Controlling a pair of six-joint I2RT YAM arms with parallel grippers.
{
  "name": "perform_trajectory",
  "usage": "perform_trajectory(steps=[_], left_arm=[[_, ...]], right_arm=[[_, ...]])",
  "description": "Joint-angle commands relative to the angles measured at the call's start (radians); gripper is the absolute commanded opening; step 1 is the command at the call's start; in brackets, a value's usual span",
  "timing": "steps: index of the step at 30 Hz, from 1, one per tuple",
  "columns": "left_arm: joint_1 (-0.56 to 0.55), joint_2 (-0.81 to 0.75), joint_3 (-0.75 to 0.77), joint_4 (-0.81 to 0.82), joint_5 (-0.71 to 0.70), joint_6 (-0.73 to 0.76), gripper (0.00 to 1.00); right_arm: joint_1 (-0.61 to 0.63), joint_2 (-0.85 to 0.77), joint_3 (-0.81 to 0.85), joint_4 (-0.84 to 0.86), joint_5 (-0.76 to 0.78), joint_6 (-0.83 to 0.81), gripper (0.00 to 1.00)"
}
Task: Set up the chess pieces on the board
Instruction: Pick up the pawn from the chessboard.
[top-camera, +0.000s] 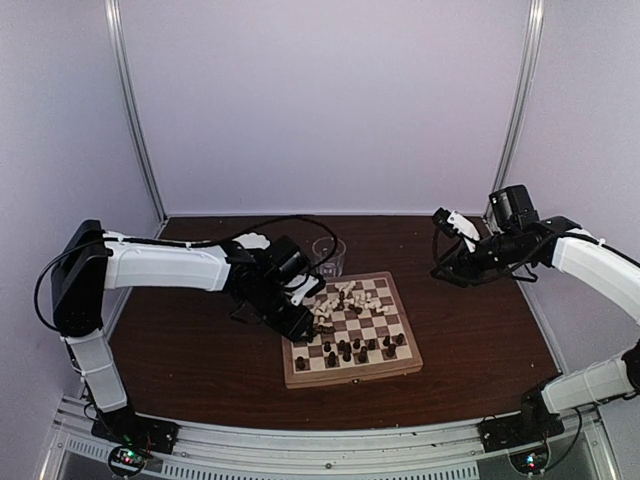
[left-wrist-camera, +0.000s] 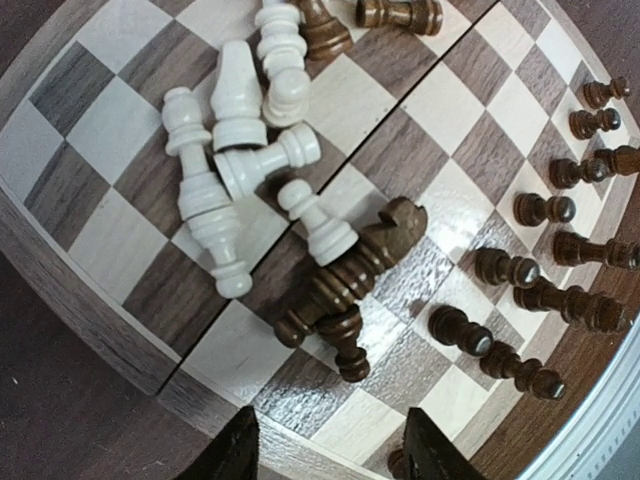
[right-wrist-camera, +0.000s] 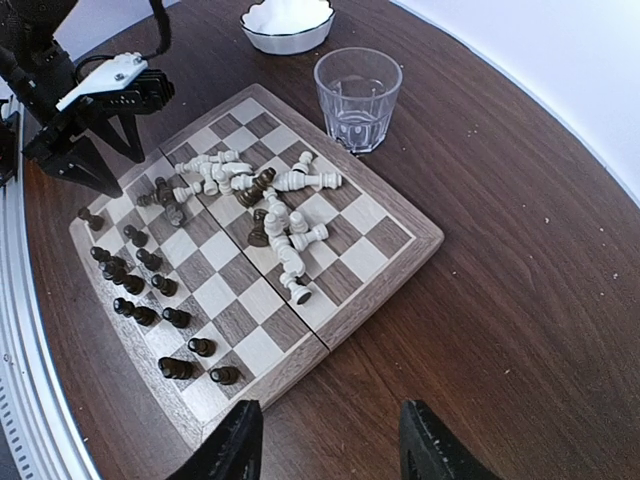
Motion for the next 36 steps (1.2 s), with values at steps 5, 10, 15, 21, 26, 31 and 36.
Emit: perform_trajectory(steps=[5, 10, 15, 21, 26, 31, 36], left_arm=[[-0.015, 0.041, 0.042, -0.024, -0.019, -0.021, 0.50], [-0.021, 0.059, 0.058, -0.024, -0.060, -0.032, 0.49], [-0.027, 0.066, 0.068, -0.024, -0.108, -0.045, 0.47], [-0.036, 0.087, 0.083, -0.024, -0.117, -0.044, 0.47], [-0.037, 0.095, 0.087, -0.023, -0.149, -0.044, 0.47], [-0.036, 0.102, 0.093, -0.024, -0.143, -0.039, 0.47], [-0.038, 0.105, 0.099, -0.023, -0.141, -0.037, 0.46]], right_arm=[[-0.002, 0.007, -0.007, 0.012, -0.068, 0.001, 0.49], [-0.001, 0.002, -0.008, 0.009, -0.065, -0.004, 0.49], [-0.002, 0.004, -0.009, 0.008, -0.071, -0.004, 0.49], [-0.002, 0.000, -0.010, 0.009, -0.069, -0.004, 0.49], [-0.002, 0.002, -0.009, 0.008, -0.067, -0.004, 0.50], [-0.003, 0.004, -0.009, 0.008, -0.067, -0.004, 0.50], [-0.003, 0.005, -0.010, 0.008, -0.067, -0.004, 0.50]])
